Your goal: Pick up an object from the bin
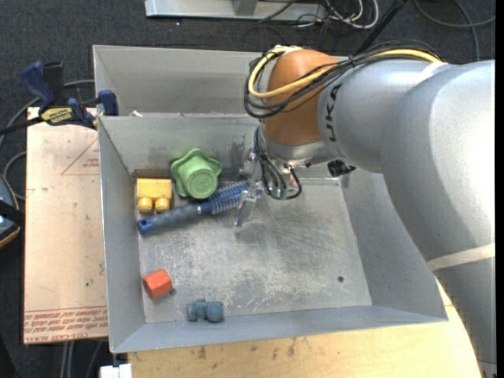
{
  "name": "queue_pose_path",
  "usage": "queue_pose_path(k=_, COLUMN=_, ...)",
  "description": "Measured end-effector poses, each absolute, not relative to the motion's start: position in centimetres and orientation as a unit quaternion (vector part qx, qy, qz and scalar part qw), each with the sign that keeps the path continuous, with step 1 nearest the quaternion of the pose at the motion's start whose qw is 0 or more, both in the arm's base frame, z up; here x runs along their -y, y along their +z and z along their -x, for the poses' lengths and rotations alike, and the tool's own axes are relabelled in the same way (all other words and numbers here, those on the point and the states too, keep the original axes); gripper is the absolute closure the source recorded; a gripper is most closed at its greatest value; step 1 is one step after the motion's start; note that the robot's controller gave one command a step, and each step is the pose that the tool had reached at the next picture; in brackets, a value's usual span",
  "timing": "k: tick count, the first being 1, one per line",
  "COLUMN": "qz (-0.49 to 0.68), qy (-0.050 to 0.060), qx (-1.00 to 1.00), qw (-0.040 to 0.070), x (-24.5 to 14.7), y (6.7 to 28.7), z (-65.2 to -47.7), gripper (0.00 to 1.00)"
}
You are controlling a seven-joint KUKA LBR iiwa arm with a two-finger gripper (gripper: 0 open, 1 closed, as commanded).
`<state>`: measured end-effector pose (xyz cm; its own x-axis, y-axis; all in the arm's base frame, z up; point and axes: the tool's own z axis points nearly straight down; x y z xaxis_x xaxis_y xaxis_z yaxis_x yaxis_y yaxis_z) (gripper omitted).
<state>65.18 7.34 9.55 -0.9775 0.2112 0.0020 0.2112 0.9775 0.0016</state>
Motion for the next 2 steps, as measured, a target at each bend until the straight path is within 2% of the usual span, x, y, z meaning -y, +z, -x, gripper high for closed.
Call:
queue_pose_path(k=1, qz=0.106, qy=0.001, qx=0.994, qw=0.001, x=-7.2, y=9.7, z=-65.2, gripper=1.0)
queue_pose_path(k=2, qz=0.044, qy=0.0, qx=0.999, qw=-0.004, x=-7.3, y=23.1, z=-65.7, gripper=1.0)
